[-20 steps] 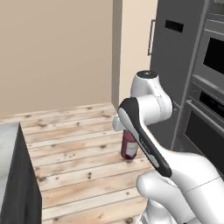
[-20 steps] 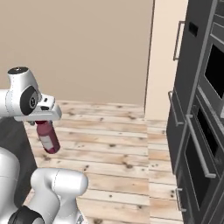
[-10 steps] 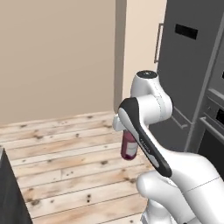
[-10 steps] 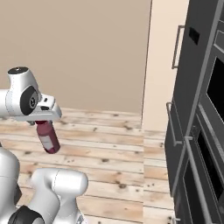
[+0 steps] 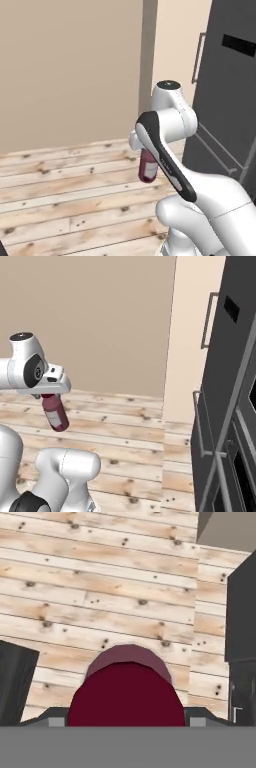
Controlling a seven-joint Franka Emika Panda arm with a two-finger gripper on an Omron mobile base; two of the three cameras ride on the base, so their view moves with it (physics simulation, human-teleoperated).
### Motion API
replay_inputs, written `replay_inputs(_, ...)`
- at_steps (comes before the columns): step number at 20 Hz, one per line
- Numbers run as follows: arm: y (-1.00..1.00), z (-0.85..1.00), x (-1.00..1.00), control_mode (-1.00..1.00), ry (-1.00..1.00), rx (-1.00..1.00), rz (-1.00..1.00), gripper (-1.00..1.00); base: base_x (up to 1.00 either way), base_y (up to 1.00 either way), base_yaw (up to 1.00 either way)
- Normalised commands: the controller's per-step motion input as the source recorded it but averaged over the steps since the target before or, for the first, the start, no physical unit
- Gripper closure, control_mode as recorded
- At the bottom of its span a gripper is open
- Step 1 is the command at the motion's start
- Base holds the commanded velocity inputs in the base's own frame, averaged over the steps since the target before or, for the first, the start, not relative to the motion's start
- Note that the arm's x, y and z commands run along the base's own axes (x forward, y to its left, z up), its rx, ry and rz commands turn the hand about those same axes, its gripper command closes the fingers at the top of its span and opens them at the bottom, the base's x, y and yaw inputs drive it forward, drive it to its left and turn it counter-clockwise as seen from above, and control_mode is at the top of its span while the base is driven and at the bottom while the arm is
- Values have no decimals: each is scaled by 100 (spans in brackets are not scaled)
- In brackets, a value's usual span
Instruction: There is a wine glass and glass cup on the dining counter. Place the wine bottle next to the wine glass and the juice bottle next to the glass cup.
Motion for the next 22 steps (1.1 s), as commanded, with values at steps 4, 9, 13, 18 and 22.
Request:
replay_inputs(4,0,0,0,100,0,0,0,100,79,-11,34)
replay_inputs(9,0,0,0,100,0,0,0,100,65,-7,54)
replay_inputs(13,0,0,0,100,0,0,0,100,60,-6,58)
replay_inputs(18,0,0,0,100,0,0,0,100,60,-6,57)
replay_inputs(22,0,0,0,100,0,0,0,100,63,-12,46)
